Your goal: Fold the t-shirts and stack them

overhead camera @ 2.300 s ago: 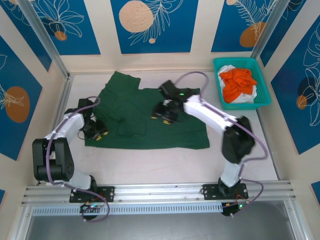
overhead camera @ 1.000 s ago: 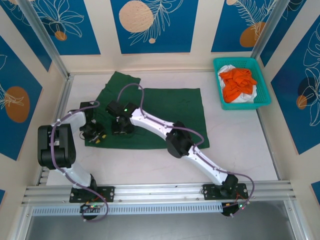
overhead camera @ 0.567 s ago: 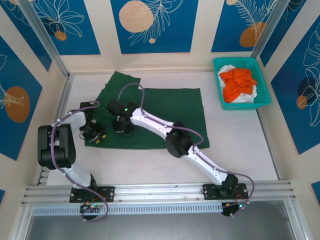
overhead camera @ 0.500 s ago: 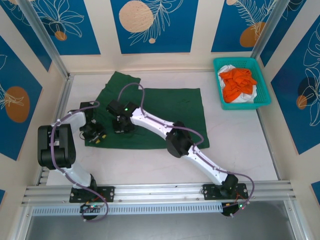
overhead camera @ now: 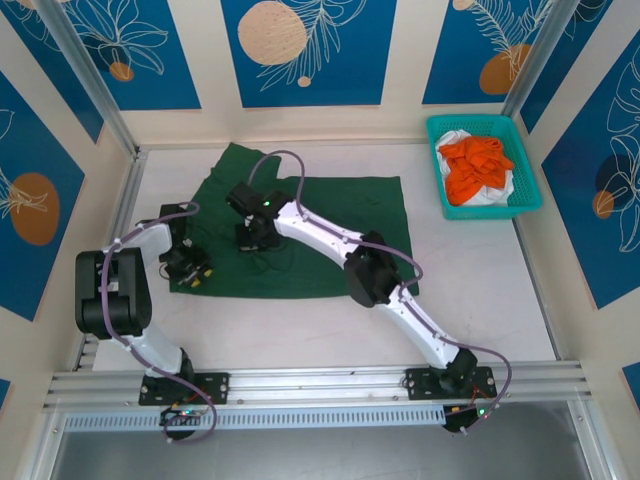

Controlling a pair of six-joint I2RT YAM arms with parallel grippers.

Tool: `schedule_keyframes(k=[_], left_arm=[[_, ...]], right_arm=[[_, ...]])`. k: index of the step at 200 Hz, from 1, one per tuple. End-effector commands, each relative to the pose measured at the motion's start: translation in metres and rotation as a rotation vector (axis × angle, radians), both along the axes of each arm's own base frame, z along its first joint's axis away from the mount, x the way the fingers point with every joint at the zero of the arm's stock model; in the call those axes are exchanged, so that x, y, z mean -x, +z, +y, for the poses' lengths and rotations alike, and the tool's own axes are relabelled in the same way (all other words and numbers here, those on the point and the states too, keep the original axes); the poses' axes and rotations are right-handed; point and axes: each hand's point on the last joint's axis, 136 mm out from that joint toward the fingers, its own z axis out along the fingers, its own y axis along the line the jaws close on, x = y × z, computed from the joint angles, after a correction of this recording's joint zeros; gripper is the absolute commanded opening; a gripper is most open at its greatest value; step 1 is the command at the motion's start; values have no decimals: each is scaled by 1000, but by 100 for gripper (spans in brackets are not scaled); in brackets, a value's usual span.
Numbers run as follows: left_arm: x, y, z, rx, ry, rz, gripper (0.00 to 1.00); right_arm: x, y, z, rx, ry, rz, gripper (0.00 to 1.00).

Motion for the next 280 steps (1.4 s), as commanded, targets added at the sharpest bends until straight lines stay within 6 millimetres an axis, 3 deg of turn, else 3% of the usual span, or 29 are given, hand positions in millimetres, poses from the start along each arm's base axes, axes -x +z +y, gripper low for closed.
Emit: schedule_keyframes(k=[1,104,167,201,233,254,280], left_arm=[[30,-24,12,-52,-12,115,28],[32,-24,17,-81,-20,120,28],[33,-25,19,-95,-24,126,28],[34,-24,22,-104,-22,129,28],[33,-22,23,-111,-23,120,29],[22,-10,24,-111,-28,87,30],[-4,24,23,-122,-39,-15,36]], right_arm=[[-5,24,-3,-53,14,-20,11],[-27,5,-60,30,-149,17,11],[-33,-12,-77,40,-238,98,14],[-39,-14,-91,56,-306,134,22],[-34,-18,-111,111,-351,173,42],[-29,0,-119,82,-376,170,44],[-21,37,-141,47,-402,123,49]])
